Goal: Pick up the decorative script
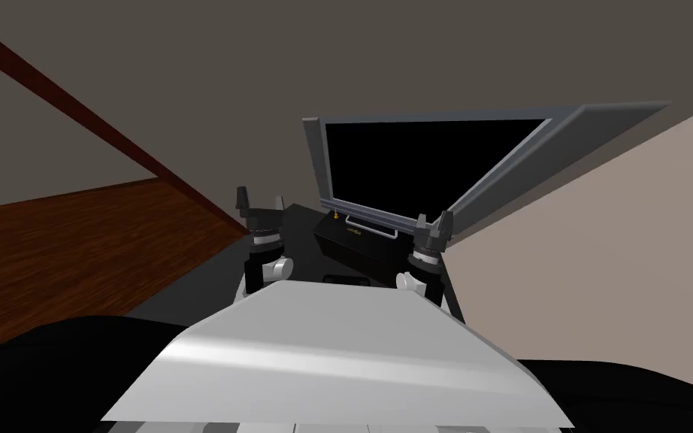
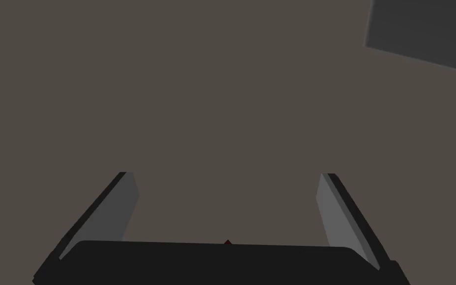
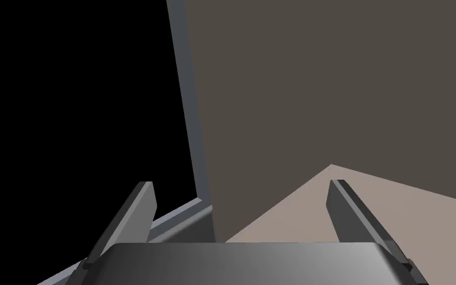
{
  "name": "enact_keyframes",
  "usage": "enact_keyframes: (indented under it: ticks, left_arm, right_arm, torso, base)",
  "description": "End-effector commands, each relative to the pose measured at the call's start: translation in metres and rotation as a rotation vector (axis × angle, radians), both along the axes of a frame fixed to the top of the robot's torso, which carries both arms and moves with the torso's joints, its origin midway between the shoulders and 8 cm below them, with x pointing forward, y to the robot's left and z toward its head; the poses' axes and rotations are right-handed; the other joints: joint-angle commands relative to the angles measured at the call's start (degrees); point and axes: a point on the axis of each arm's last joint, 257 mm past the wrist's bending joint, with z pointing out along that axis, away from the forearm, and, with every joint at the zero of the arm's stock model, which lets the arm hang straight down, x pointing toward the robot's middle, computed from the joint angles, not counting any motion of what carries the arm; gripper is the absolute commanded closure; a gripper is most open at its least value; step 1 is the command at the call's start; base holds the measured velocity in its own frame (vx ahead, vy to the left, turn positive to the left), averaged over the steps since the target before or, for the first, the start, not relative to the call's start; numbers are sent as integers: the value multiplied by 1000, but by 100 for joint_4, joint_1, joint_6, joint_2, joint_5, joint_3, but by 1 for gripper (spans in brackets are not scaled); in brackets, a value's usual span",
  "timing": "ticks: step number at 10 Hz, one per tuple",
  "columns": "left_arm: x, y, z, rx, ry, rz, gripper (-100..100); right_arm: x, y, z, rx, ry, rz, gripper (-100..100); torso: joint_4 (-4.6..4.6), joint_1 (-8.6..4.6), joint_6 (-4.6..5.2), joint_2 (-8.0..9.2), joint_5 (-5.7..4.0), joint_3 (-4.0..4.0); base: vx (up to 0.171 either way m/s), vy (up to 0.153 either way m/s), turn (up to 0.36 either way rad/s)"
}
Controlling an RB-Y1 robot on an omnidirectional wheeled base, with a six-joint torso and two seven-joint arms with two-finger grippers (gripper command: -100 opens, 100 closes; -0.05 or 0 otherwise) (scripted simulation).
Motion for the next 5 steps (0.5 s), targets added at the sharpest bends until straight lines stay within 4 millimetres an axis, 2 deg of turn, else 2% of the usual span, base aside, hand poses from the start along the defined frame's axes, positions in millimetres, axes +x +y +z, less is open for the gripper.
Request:
enact_keyframes:
  ticks: [1,5]
  left_arm:
    - [0,0,0,0,0,0,0]
    - [0,0,0,0,0,0,0]
  right_arm:
    - [7,8,-9,-31,31,20,-100]
    - [28,34,-46,-121,134,75,-100]
  torso:
    - [0,0,0,0,0,0]
    - [3,-3,-1,16,-1,9]
  base:
    - [-20,0,147]
    - [-42,-2,180]
